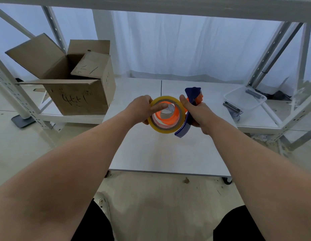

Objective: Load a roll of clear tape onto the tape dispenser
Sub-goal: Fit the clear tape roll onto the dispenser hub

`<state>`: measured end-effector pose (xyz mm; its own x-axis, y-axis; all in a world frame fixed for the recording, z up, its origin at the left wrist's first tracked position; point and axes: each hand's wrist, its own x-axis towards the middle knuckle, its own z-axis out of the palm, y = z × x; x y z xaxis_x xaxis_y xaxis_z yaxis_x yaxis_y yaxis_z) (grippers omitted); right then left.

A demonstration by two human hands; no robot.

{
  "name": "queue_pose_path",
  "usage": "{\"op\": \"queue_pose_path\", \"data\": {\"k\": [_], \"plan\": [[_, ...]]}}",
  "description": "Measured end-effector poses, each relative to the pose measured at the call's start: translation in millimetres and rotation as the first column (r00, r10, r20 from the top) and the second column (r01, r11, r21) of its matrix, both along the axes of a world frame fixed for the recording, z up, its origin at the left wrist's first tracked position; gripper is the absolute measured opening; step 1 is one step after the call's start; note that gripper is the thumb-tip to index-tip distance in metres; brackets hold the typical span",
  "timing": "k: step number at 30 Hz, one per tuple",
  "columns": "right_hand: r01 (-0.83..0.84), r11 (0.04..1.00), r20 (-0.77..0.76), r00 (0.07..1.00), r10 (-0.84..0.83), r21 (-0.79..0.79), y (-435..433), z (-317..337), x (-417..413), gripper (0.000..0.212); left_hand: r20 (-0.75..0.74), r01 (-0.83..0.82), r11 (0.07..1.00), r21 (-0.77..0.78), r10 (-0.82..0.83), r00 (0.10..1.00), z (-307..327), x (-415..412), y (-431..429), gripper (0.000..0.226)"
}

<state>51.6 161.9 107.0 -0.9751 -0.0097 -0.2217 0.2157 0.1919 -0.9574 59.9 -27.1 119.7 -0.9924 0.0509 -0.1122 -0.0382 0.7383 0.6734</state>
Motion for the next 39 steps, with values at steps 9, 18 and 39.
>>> {"op": "queue_pose_path", "data": {"k": [9, 18, 39], "plan": [[-0.048, 0.997, -0.049, 0.998, 0.051, 0.055, -2, 5, 7, 0.035, -0.055, -0.031, 0.996, 0.080, 0.036, 0.998, 0, -4, -5, 0.068], [-0.084, 0.995, -0.071, 0.994, 0.088, 0.053, -11, 5, 12, 0.026, -0.022, -0.055, 0.997, 0.060, 0.056, 0.998, -6, -5, -13, 0.068], [-0.285, 0.953, -0.129, 0.946, 0.297, 0.105, 13, 0, 3, 0.062, 0.146, -0.003, 0.914, 0.406, -0.061, 0.987, -7, 6, -14, 0.057]]}}
